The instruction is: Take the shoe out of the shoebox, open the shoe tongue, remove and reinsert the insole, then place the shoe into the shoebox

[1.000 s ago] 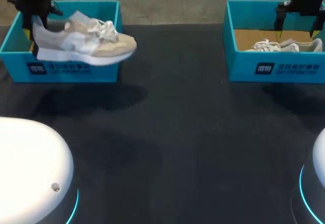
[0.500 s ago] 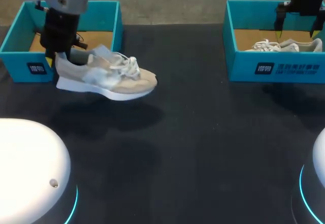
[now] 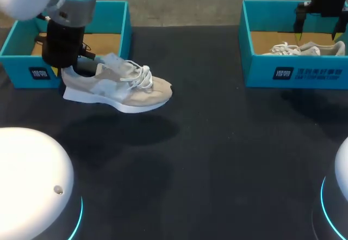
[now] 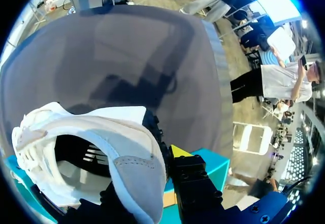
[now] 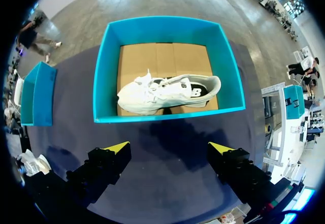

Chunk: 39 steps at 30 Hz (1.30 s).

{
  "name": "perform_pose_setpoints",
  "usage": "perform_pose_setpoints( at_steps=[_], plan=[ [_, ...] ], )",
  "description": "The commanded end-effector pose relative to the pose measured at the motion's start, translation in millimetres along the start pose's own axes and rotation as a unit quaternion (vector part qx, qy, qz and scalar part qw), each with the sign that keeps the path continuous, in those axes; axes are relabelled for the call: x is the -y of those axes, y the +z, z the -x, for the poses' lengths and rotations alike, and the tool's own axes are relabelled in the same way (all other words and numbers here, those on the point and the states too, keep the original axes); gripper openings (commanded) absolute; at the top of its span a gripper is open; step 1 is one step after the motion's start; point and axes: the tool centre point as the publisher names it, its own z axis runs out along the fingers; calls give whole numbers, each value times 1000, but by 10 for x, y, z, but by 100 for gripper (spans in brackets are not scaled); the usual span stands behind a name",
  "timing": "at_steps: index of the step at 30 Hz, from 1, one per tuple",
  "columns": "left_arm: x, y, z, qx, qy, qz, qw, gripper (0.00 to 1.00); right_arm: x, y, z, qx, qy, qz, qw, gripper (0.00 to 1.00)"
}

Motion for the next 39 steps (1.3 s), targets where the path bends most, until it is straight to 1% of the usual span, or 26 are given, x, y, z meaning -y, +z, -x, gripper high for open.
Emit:
perform_pose_setpoints(
  at_steps=[1, 5, 6, 7, 10, 11, 16, 18, 20, 22, 25, 27, 28, 29, 30, 31, 32, 34, 38, 39],
  plan=[
    [50, 6, -26, 3, 0, 93, 996, 0, 0, 2, -4, 1, 0, 0, 1000, 100],
    [50, 6, -26, 3, 0, 93, 996, 0, 0, 2, -4, 1, 0, 0, 1000, 100],
    [75, 9, -1, 5, 8, 93, 996, 0, 0, 2, -4, 1, 0, 0, 1000, 100],
    [139, -9, 43, 21, 10, 88, 996, 0, 0, 2, -4, 1, 0, 0, 1000, 100],
    [311, -66, 176, 32, 8, 97, 995, 0, 0, 2, -4, 1, 0, 0, 1000, 100],
    [386, -91, 230, 39, 18, 94, 995, 0, 0, 2, -4, 1, 0, 0, 1000, 100],
    [732, -180, 514, 30, 21, 102, 994, 0, 0, 2, -4, 1, 0, 0, 1000, 100],
    [866, -209, 605, 18, 20, 118, 993, 0, 0, 2, -4, 1, 0, 0, 1000, 100],
    [953, -227, 662, 12, 19, 132, 991, 0, 0, 2, -4, 1, 0, 0, 1000, 100],
    [1017, -222, 726, 14, 17, 135, 991, 0, 0, 2, -4, 1, 0, 0, 1000, 100],
    [1050, -189, 809, 21, 12, 131, 991, 0, 0, 2, -4, 1, 0, 0, 1000, 100],
    [1080, -105, 936, 31, 14, 127, 991, 0, 0, 2, -4, 1, 0, 0, 1000, 100],
    [1083, -94, 950, 33, 16, 125, 992, 0, 0, 2, -4, 1, 0, 0, 1000, 100],
    [1073, -25, 1047, 39, 20, 118, 992, 0, 0, 2, -4, 1, 0, 0, 1000, 100],
    [1059, 16, 1104, 41, 20, 113, 993, 0, 0, 2, -4, 1, 0, 0, 1000, 100],
    [1057, 28, 1120, 44, 22, 111, 993, 0, 0, 2, -4, 1, 0, 0, 1000, 100],
    [1038, 76, 1200, 53, 25, 105, 993, 0, 0, 2, -4, 1, 0, 0, 1000, 100],
    [1027, 113, 1263, 58, 28, 97, 993, 0, 0, 2, -4, 1, 0, 0, 1000, 100],
    [972, 217, 1489, 69, 31, 77, 994, 0, 0, 2, -4, 1, 0, 0, 1000, 100],
    [954, 250, 1551, 68, 31, 77, 994, 0, 0, 2, -4, 1, 0, 0, 1000, 100]
  ],
)
